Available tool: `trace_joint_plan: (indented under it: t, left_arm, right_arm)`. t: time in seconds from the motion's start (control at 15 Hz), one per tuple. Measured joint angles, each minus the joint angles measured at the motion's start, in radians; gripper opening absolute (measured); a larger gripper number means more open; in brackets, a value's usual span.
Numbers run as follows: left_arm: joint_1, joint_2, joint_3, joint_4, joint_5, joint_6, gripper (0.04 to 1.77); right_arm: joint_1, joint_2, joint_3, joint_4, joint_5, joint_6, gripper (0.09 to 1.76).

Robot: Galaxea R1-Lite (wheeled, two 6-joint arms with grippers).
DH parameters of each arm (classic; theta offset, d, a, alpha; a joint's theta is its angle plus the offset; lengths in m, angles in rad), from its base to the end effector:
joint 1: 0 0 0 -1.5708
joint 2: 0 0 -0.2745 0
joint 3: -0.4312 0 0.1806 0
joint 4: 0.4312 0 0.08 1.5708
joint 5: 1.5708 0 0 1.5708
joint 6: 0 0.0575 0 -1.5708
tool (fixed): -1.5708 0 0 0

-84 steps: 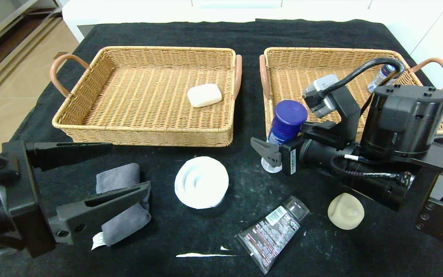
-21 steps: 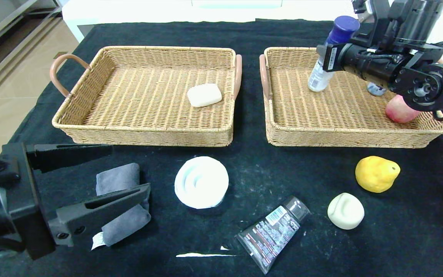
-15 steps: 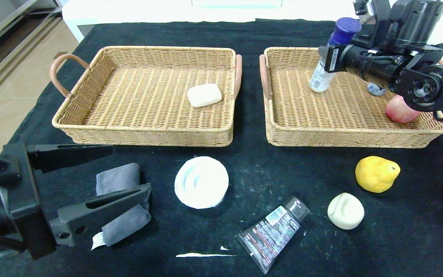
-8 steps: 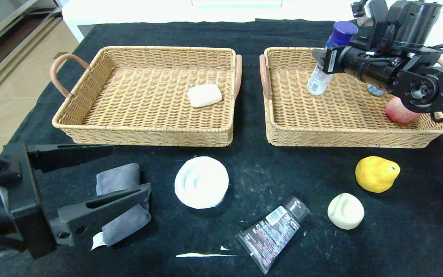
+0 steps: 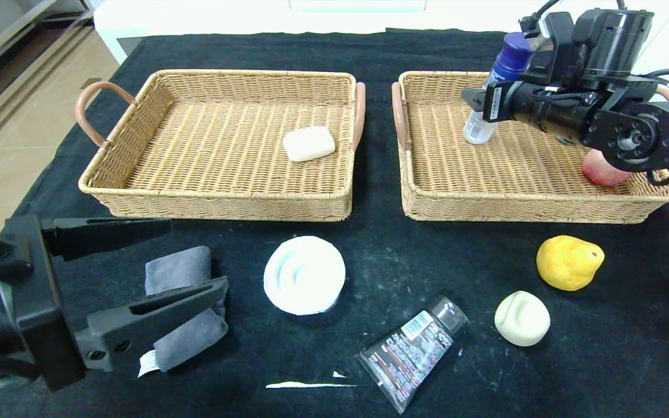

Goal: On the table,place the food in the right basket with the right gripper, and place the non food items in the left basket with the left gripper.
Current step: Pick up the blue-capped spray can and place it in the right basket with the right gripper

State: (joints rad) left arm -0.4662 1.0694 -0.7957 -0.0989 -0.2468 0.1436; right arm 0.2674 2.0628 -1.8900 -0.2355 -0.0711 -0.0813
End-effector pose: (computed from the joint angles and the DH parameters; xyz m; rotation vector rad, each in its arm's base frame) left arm 0.1546 -0.0935 0.2454 0.1567 0.1261 -0.7228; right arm 0.4268 0.1127 0.2967 -0.0704 -0.0698 0.1936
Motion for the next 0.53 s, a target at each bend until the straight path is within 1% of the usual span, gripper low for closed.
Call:
trace_joint_plan:
  t: [0.27, 0.4, 0.53]
  left_arm:
    - [0.0, -0.002, 0.0, 0.0, 0.0, 0.001, 1.72]
    - [0.0, -0.005, -0.001, 0.0, 0.0, 0.001, 1.72]
    - [0.0, -0.008, -0.002, 0.0, 0.001, 0.001, 1.72]
  right_arm:
    - [0.003, -0.044, 0.013, 0.086, 0.001, 0.002, 1.62]
    - [0.006, -0.086, 0.049, 0.107, 0.002, 0.002, 1.64]
    - [0.014, -0.138, 0.088, 0.159, 0.004, 0.0, 1.66]
